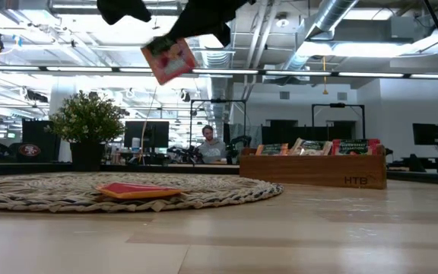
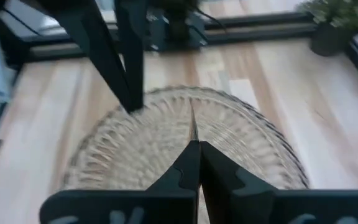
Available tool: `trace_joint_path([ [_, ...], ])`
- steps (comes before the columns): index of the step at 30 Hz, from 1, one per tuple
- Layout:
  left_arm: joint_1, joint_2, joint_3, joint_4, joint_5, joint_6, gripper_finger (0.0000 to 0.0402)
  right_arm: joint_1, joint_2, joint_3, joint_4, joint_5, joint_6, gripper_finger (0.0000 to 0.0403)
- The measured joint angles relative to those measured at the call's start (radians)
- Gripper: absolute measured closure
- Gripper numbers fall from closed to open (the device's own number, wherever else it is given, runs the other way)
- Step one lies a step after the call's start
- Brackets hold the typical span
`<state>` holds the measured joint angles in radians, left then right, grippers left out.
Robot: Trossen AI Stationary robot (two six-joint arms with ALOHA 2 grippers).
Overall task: Pick & Place Tea
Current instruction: Put the orange tea bag into the left section of the wooden organizer
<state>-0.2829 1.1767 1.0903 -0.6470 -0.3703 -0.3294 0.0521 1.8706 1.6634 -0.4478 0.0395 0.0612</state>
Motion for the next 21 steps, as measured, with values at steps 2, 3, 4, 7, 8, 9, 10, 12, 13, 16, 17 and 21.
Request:
trace_joint_path([
  [2,0.000,-0.010,0.000,-0.059,-0.009,0.000,0.0401,-0.001,-0.003,0.000,-0.025,0.032,0.010,0.0403],
  [3,0.000,-0.017,0.000,-0.095,-0.012,0.000,0.0401,-0.001,-0.008,0.000,-0.042,0.049,0.020,0.0403],
  [4,0.001,-0.023,0.000,-0.129,-0.018,-0.005,0.0401,-0.005,-0.013,0.000,-0.053,0.068,0.026,0.0403],
  [7,0.002,-0.042,0.000,-0.256,-0.099,-0.076,0.0401,-0.015,-0.031,0.001,-0.100,0.128,0.055,0.0403],
  [8,0.002,-0.049,-0.001,-0.292,-0.139,-0.099,0.0401,-0.018,-0.037,0.000,-0.112,0.153,0.067,0.0403],
  [9,0.002,-0.062,-0.010,-0.319,-0.175,-0.121,0.0401,-0.022,-0.040,0.002,-0.109,0.181,0.076,0.0403],
  [10,0.002,-0.076,-0.023,-0.341,-0.213,-0.142,0.0401,-0.024,-0.044,0.003,-0.114,0.213,0.088,0.0403],
  [12,0.002,-0.109,-0.067,-0.351,-0.265,-0.181,0.0401,-0.024,-0.056,0.000,-0.160,0.279,0.106,0.0403],
  [13,0.002,-0.130,-0.093,-0.344,-0.275,-0.190,0.0401,-0.027,-0.058,0.000,-0.163,0.308,0.116,0.0403],
  [16,0.002,-0.201,-0.177,-0.318,-0.275,-0.201,0.0401,-0.030,-0.061,0.001,-0.219,0.377,0.156,0.0403],
  [17,0.002,-0.226,-0.206,-0.297,-0.274,-0.202,0.0401,-0.033,-0.061,0.000,-0.240,0.398,0.171,0.0403],
  [21,0.002,-0.334,-0.315,-0.231,-0.256,-0.203,0.0401,-0.041,-0.064,0.001,-0.315,0.471,0.222,0.0403],
])
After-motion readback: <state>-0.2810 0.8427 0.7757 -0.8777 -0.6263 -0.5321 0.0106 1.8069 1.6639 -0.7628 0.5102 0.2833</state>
